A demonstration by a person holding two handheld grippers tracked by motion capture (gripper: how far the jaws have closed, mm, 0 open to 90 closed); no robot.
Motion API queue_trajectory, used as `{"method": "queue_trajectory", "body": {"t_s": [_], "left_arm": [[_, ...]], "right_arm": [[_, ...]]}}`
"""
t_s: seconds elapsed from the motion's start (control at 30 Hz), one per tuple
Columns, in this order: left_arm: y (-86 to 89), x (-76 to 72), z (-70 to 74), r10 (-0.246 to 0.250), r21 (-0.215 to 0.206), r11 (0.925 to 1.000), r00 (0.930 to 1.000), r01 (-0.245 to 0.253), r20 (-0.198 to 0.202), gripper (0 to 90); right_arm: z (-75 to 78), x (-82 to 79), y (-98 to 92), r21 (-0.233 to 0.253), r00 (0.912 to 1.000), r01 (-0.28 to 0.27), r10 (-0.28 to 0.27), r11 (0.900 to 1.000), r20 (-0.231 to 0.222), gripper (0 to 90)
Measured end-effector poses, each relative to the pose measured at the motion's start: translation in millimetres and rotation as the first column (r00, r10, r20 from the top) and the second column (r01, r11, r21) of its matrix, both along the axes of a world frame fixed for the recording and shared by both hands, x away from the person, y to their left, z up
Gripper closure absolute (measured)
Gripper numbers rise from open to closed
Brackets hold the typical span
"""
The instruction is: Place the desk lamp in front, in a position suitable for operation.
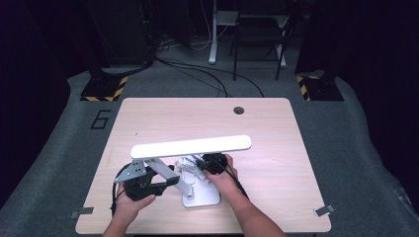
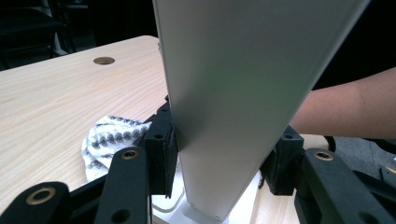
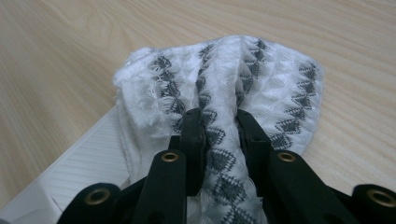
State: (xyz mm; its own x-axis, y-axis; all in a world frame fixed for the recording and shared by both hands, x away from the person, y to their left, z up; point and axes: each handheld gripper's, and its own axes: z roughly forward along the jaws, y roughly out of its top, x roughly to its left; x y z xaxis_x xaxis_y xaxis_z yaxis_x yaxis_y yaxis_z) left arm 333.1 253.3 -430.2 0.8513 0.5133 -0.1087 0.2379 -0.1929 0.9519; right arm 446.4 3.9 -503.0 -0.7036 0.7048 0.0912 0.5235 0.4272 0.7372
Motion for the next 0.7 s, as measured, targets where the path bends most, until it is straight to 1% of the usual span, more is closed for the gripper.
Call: {"method": "queue_trajectory", "body": {"t_s": [0.03, 0.07, 0.1, 0.13, 0.23, 0.27, 0.33, 0.37, 0.4, 0.47, 0.5, 0.57, 0.6, 0.63, 0.7], "left_arm": [[-0.1, -0.2, 0.1, 0.002, 0.003, 1.0000, 1.0000, -0.002, 0.003, 54.1], [-0.2, -0.2, 0.0, 0.003, 0.002, 1.0000, 1.0000, -0.003, 0.004, 54.1], [-0.3, -0.3, -0.1, 0.003, 0.000, 1.0000, 1.0000, -0.003, 0.004, 54.1], [-0.3, -0.3, -0.2, 0.003, 0.001, 1.0000, 1.0000, -0.003, 0.006, 54.1], [-0.4, -0.8, -0.3, 0.003, 0.002, 1.0000, 1.0000, -0.003, 0.007, 54.2], [-0.3, -0.9, -0.3, 0.003, 0.002, 1.0000, 1.0000, -0.003, 0.006, 54.2], [-0.2, -1.1, -0.7, 0.003, 0.000, 1.0000, 1.0000, -0.003, 0.008, 54.2], [-0.1, -1.3, -0.6, 0.006, 0.004, 1.0000, 0.9999, -0.006, 0.009, 54.1], [-0.2, -1.2, -0.8, 0.004, 0.000, 1.0000, 0.9999, -0.004, 0.010, 54.2], [-0.1, -1.5, -0.5, 0.001, 0.005, 1.0000, 1.0000, -0.001, 0.009, 54.1], [-0.7, -1.8, -0.9, 0.008, 0.000, 1.0000, 0.9999, -0.008, 0.014, 54.1], [-0.9, -2.5, -0.9, 0.011, 0.001, 0.9999, 0.9998, -0.011, 0.014, 54.2], [-0.9, -2.7, -0.9, 0.013, 0.003, 0.9999, 0.9998, -0.013, 0.015, 54.1], [-1.0, -2.9, -0.9, 0.014, 0.002, 0.9999, 0.9998, -0.014, 0.015, 54.1], [-1.2, -3.1, -0.9, 0.017, 0.003, 0.9999, 0.9997, -0.017, 0.017, 54.1]], "right_arm": [[-0.2, 0.2, 1.8, 0.002, 1.0000, 0.005, -0.005, 1.000, 0.001, 75.4], [0.6, -0.2, 3.2, -0.004, 0.9999, 0.009, -0.009, 1.000, -0.013, 75.4], [0.6, 0.3, 5.1, -0.004, 0.9998, 0.017, -0.017, 1.000, -0.008, 75.4], [0.9, 1.1, 5.6, -0.010, 0.9999, 0.006, -0.006, 1.000, -0.009, 75.4], [1.0, 2.4, 9.1, -0.012, 0.9999, 0.014, -0.014, 1.000, -0.008, 75.5], [0.3, 3.2, 10.0, -0.009, 0.9998, 0.017, -0.017, 1.000, 0.003, 75.6], [-0.2, 4.4, 10.6, -0.007, 0.9999, 0.013, -0.013, 1.000, 0.006, 75.8], [0.1, 4.8, 10.6, -0.010, 1.0000, 0.007, -0.007, 1.000, -0.002, 76.2], [-0.1, 5.8, 10.5, -0.012, 1.0000, 0.001, -0.001, 1.000, 0.005, 76.4], [-0.7, 6.4, 11.6, -0.005, 0.9999, 0.009, -0.009, 1.000, 0.008, 76.7], [-0.8, 6.8, 12.0, -0.001, 0.9999, 0.015, -0.015, 1.000, 0.006, 76.7], [-0.3, 9.1, 12.4, -0.013, 1.0000, 0.001, -0.001, 1.000, 0.009, 76.8], [-0.4, 8.9, 14.4, -0.013, 0.9998, 0.015, -0.015, 1.000, 0.011, 76.8], [0.8, 9.2, 14.6, -0.032, 1.0000, 0.002, -0.002, 0.999, 0.002, 76.8], [0.6, 11.7, 15.4, -0.044, 0.9995, -0.013, 0.015, 0.999, 0.028, 76.9]]}}
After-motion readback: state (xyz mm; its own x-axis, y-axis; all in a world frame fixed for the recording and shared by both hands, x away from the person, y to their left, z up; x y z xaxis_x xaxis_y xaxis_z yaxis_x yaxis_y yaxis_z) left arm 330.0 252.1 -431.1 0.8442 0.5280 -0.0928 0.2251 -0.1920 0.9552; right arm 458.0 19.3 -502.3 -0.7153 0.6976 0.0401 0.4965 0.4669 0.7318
